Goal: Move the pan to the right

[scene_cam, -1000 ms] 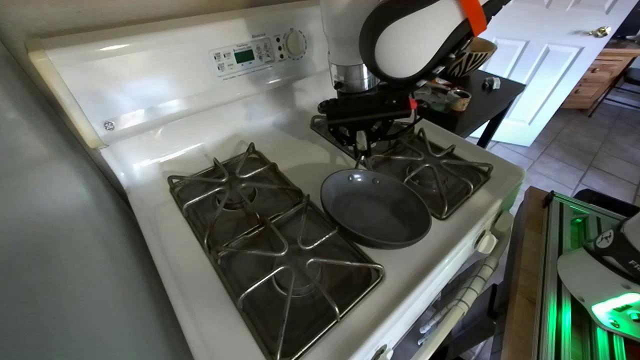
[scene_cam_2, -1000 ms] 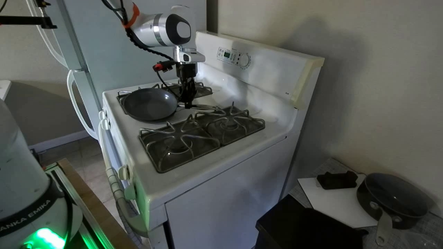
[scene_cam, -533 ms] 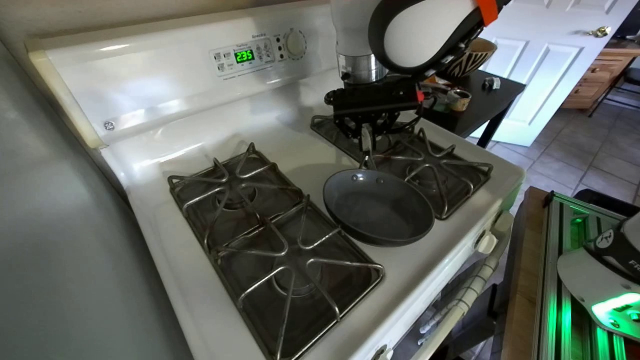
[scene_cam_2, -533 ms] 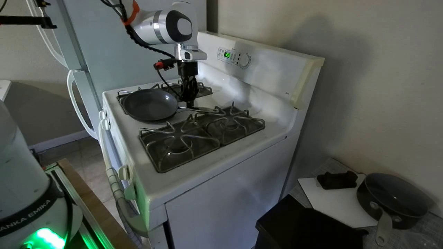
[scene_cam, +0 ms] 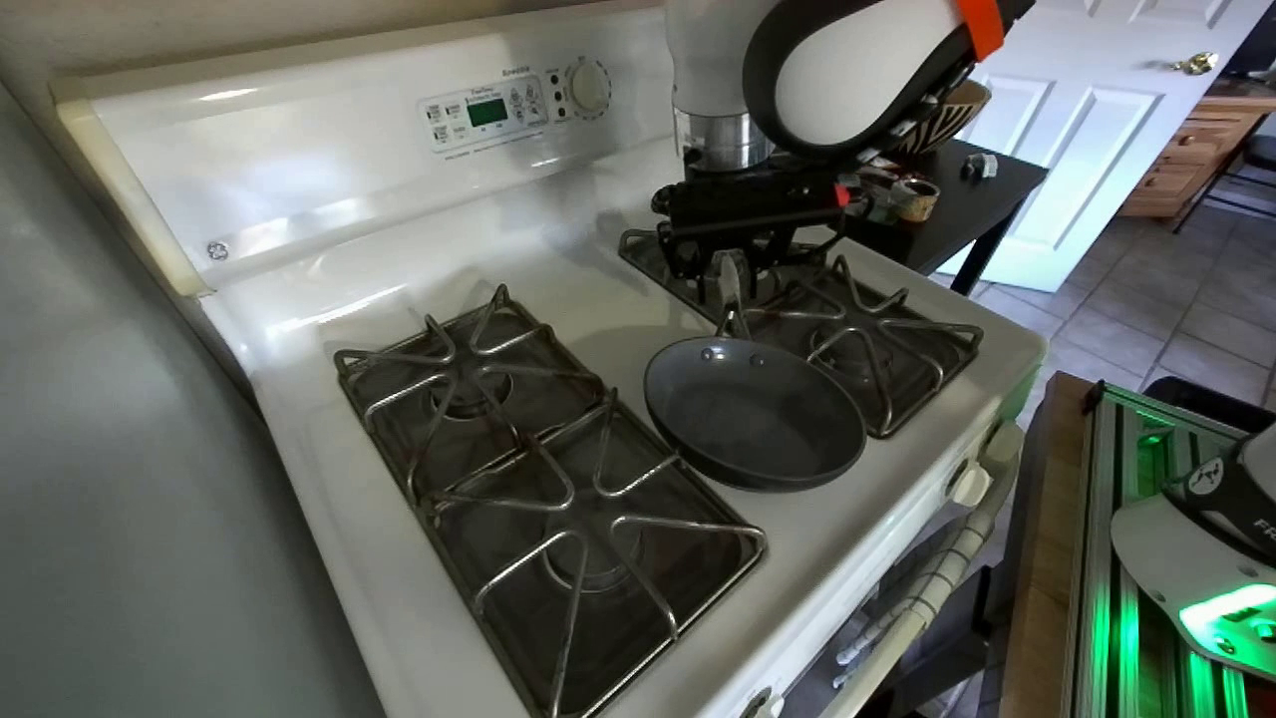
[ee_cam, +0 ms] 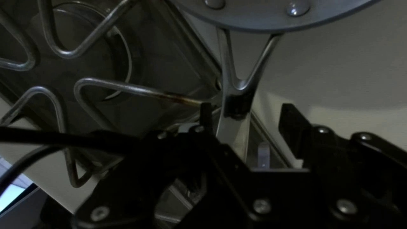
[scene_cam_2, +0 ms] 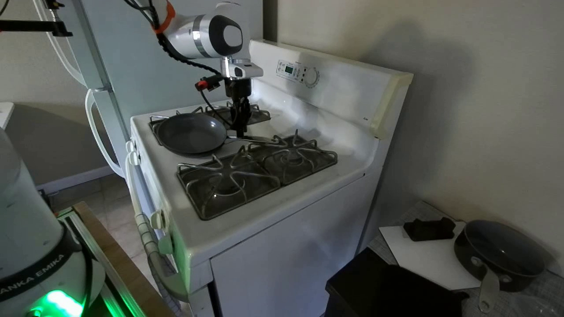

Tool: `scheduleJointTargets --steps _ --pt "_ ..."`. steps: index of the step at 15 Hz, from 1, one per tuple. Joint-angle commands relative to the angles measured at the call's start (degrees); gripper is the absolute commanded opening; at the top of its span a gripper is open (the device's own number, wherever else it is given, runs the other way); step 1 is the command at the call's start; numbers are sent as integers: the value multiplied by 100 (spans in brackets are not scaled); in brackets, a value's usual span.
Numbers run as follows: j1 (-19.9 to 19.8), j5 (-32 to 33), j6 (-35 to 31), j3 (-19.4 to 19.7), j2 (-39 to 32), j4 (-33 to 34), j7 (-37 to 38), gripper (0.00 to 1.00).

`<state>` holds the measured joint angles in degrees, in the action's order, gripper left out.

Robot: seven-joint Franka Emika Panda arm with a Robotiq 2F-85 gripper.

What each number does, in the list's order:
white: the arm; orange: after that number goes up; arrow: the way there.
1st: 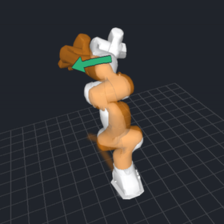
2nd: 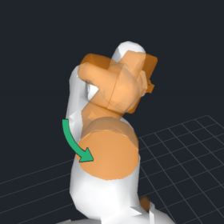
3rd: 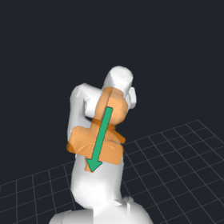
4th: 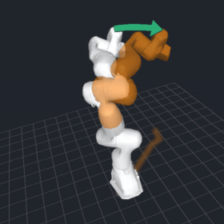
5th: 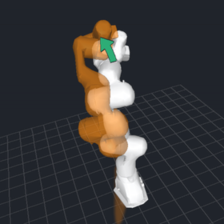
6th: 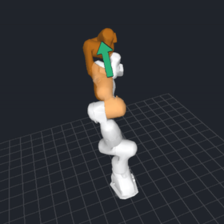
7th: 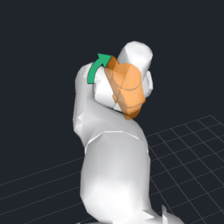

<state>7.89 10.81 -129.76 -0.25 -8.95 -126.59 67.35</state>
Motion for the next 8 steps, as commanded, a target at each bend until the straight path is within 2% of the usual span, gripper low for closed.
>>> scheduleJointTargets --steps 1,3,8 --pt "-13 92 -392 -49 -11 -242 -16 85" --pt "0 79 -452 -50 -36 -295 -78 100" --pt "49 77 -588 -54 -125 -361 -25 100"
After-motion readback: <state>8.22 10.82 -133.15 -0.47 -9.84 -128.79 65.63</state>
